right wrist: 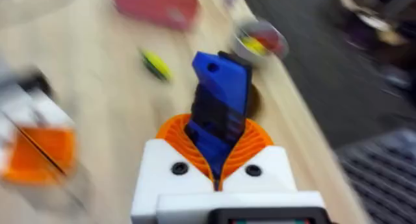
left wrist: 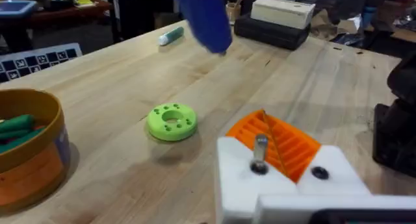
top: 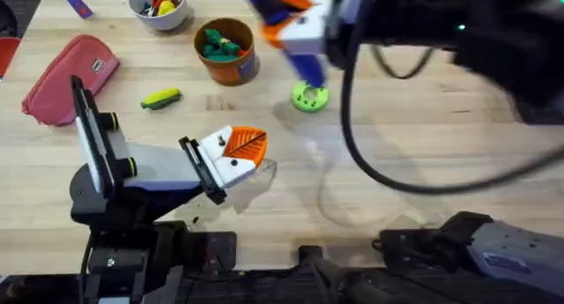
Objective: Pick up the gripper from the table and insert it into the empty holder that is missing its gripper. Then pick up a screw, insert it into the mounting hole, and use the screwdriver to tighten it. Finally, clean up the table by picking up the vegetable and placing it into the bucket.
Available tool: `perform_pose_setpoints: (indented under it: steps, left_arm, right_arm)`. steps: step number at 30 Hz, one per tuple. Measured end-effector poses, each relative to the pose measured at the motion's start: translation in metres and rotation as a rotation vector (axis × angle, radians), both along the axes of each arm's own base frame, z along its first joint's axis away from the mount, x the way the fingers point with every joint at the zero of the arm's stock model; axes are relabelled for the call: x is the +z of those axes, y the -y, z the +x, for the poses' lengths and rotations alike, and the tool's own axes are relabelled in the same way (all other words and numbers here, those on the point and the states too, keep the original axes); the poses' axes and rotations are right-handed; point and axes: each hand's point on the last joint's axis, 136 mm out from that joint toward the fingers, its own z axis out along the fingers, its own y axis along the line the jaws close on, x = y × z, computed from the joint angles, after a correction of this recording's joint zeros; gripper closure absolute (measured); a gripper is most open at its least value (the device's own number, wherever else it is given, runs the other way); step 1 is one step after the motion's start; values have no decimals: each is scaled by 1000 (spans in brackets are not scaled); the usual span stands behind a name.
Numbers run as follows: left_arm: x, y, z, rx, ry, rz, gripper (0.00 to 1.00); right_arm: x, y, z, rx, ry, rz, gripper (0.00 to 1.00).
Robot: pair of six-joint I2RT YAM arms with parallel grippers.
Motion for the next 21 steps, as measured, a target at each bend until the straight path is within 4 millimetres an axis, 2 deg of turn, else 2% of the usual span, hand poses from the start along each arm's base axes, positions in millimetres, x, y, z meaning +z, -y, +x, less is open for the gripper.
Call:
perform_pose_setpoints:
  steps: [3,5,8,13,17,21]
  left_arm:
    - [0,0,0,0,0,0,983]
    - [0,0,0,0,0,0,983]
    - [0,0,0,0,0,0,983]
    - [0,0,0,0,0,0,983]
    - [0,0,0,0,0,0,983]
    - [0,0,0,0,0,0,983]
  right_arm:
    - [-15,39,9,-100,82,-212,978]
    - [-36,61,13,-139,90,-360,978]
    - [-78,98,17,-170,25,-584,978]
    - [-142,150,27,-199,-134,-842,978]
    - [-181,183,37,-208,-215,-1016,978]
    - [-219,204,52,-205,-270,-1122,978]
